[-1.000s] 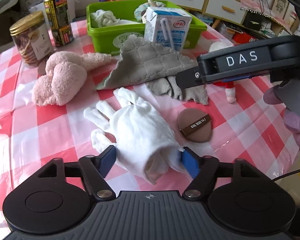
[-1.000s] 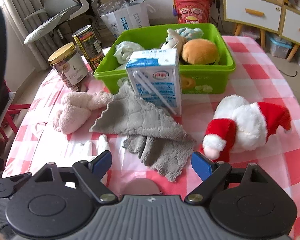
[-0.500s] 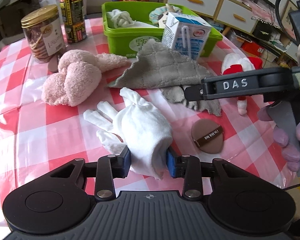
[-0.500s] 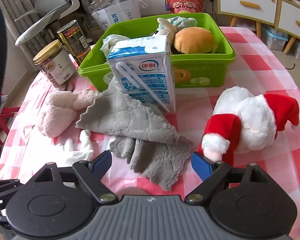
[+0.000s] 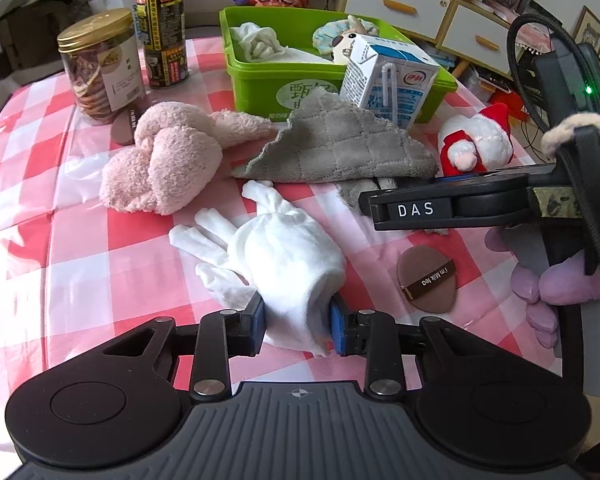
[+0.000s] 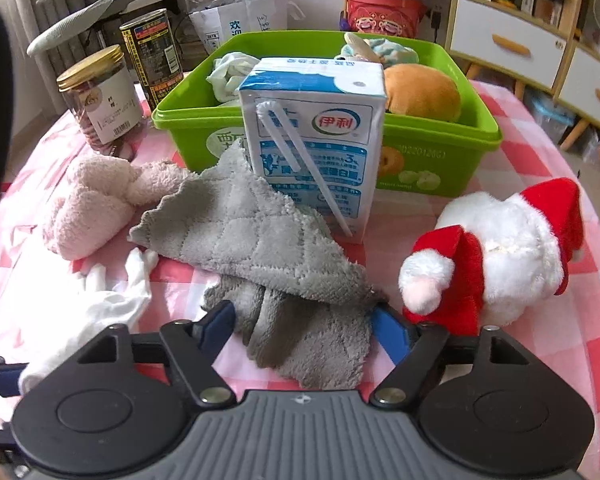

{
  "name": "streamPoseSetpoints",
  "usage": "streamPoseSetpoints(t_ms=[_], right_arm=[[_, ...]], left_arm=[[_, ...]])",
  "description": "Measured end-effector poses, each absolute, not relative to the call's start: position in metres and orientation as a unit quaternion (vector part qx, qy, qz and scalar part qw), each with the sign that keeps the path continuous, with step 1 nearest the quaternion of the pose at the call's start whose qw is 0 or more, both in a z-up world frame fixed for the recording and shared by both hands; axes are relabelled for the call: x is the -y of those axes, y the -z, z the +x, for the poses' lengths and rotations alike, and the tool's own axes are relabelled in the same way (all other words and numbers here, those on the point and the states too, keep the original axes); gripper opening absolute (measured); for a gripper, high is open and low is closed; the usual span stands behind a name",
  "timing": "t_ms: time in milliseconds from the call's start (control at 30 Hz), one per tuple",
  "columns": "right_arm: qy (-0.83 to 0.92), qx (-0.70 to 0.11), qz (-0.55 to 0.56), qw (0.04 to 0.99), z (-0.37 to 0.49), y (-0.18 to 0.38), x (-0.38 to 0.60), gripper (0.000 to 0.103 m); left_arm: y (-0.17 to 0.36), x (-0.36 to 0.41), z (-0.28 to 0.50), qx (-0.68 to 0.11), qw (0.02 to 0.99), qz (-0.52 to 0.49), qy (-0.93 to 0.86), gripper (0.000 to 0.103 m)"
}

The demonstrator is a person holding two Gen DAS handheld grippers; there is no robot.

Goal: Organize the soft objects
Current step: 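Grasp the white glove with the left gripper while the right gripper grasps the grey towel, then lift and carry the white glove and grey towel with both grippers toward the bin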

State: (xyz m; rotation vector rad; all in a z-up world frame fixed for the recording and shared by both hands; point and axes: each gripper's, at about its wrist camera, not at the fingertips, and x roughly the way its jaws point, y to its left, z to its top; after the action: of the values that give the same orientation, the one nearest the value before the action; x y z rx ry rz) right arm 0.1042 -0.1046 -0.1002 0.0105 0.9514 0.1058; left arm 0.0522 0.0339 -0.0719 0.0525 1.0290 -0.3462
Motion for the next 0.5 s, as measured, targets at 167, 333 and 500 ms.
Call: streamPoseSetpoints(t_ms=[167,333,500], right_arm=[[-0.066,-0.456,-0.005,0.887,0.104,0.097,0.101,0.025],[-0.095,-0.465,-0.006,0.88,0.103,0.094,0.093,0.002],[-0.113,-0.485,0.049,0.866,0.102,0.09,0.097,0.0]], left_arm=[[0.071,-0.038,0.053,-0.489,0.857,0.02,0.161,0.031],[0.069,-0.042,0.055,-0.491,0.856,0.003,0.162,0.031],[0.066,-0.046,0.057,-0.488,0.858,-0.006,0.161,0.03]])
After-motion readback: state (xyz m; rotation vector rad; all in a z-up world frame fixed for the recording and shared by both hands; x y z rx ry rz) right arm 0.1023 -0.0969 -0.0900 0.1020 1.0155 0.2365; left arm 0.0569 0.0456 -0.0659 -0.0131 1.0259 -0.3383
